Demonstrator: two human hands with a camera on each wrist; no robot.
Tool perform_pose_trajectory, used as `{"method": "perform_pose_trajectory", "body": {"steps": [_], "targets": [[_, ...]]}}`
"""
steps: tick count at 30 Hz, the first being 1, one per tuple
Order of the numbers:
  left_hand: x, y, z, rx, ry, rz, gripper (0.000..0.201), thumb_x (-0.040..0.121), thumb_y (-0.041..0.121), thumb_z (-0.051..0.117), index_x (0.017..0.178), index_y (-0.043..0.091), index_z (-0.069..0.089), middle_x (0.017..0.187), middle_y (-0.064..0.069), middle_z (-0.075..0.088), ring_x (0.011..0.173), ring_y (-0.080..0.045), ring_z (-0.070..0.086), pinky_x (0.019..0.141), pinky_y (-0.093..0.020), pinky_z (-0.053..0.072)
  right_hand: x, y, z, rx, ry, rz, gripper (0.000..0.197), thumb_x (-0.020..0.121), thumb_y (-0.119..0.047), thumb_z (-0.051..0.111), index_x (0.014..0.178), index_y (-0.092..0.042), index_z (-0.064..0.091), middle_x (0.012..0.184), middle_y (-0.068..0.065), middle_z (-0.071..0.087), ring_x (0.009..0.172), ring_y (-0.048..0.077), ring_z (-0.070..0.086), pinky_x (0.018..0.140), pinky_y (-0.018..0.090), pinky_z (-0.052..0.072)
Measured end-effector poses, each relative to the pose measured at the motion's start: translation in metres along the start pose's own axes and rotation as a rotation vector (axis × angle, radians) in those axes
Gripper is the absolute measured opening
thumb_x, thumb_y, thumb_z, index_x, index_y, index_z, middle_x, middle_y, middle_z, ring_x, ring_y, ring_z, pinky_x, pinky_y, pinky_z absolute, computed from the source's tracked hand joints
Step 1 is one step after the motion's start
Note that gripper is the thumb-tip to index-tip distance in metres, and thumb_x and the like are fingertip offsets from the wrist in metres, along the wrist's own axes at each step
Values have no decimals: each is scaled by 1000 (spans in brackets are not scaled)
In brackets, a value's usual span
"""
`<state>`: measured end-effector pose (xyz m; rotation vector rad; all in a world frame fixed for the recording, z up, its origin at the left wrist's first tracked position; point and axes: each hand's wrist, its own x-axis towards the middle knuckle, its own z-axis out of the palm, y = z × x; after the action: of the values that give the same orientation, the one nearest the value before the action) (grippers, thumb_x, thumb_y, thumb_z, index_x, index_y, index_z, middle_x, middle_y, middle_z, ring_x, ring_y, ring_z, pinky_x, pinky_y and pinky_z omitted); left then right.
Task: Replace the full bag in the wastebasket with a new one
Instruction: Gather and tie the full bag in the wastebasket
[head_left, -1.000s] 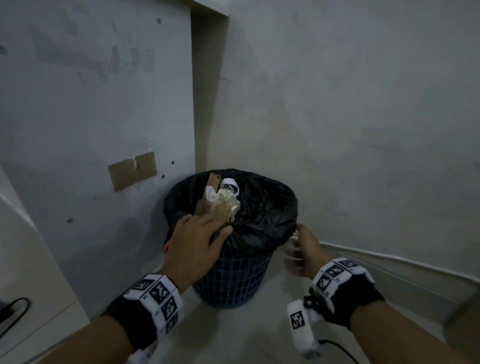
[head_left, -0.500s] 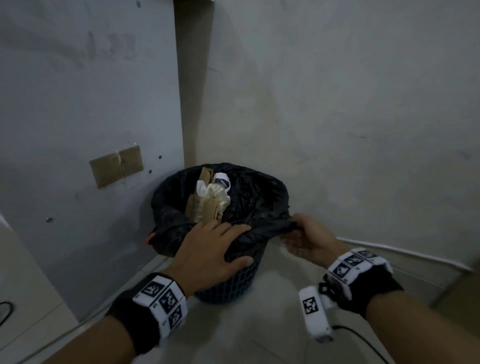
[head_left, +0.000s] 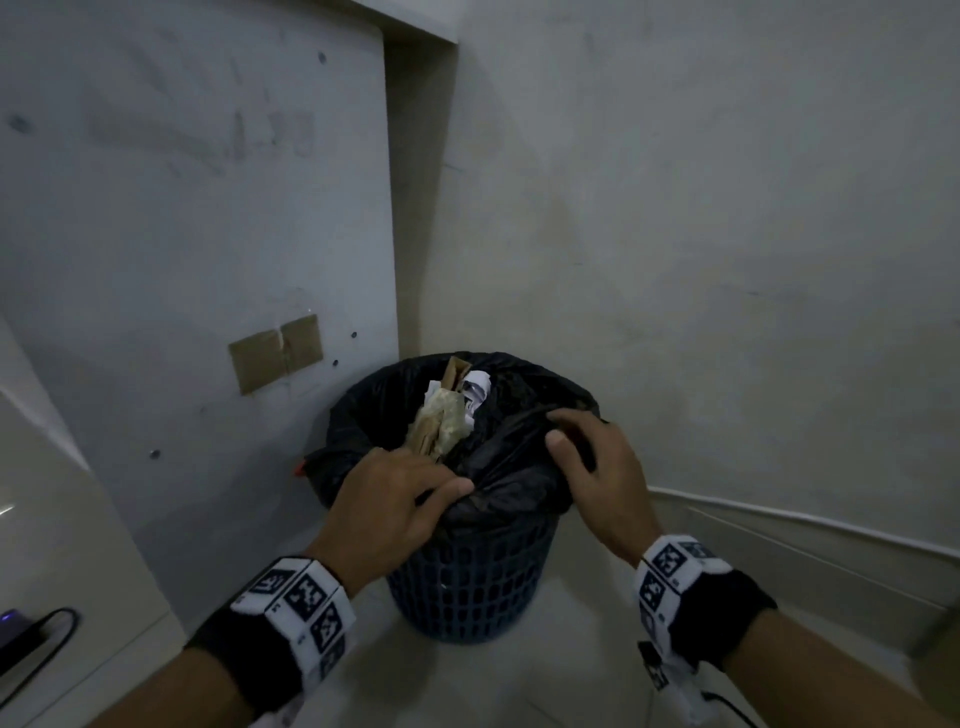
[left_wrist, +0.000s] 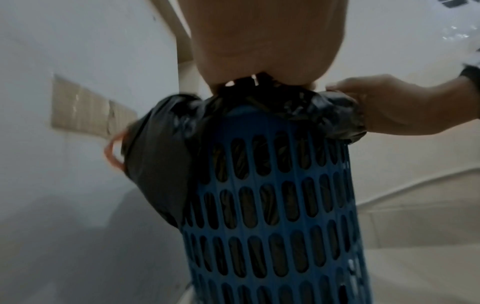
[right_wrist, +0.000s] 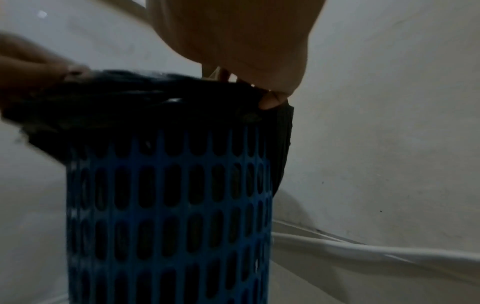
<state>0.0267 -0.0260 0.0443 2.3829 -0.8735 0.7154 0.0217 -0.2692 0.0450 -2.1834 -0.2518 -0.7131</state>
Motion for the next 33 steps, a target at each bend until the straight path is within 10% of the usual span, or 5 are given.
{"method": "perform_pose_trajectory", "body": {"steps": [8,21,25,29,33], "targets": [[20,-16,-26,70,315,-147,34,97,34,45,86,11,67,90,-1,60,78,-22,56,72,-46,48,-26,-20,34,-299,-97,-359,42,95,-57,41,93,-28,72,95,-15,71,91,13,55,74,33,41],[1,13,-17,-44,-137,-169,68,83,66,52,140,31,37,128,11,56,111,-8,56,87,-21,45,34,-61,29,264,79,185,11,88,-27,69,85,-20,77,82,-10,73,80,4,68,78,27,56],[0,4,-10,82,-83,-93,47,91,59,33,107,25,61,95,9,67,84,-12,63,68,-24,44,29,-62,40,385,-215,322,28,91,-19,64,119,-19,66,110,-1,68,99,11,64,89,30,55],[4,-9,-11,71,39,-196,47,93,56,23,73,25,51,59,5,57,53,-16,54,50,-32,41,34,-53,24,485,135,348,16,93,-11,58,103,-21,65,93,1,66,83,15,64,67,31,58],[1,-7,-10,49,126,-335,45,94,51,28,88,22,62,77,2,67,71,-20,63,69,-35,47,30,-27,14,378,117,713,29,96,-37,51,100,-9,54,84,10,58,69,24,51,60,35,44]]}}
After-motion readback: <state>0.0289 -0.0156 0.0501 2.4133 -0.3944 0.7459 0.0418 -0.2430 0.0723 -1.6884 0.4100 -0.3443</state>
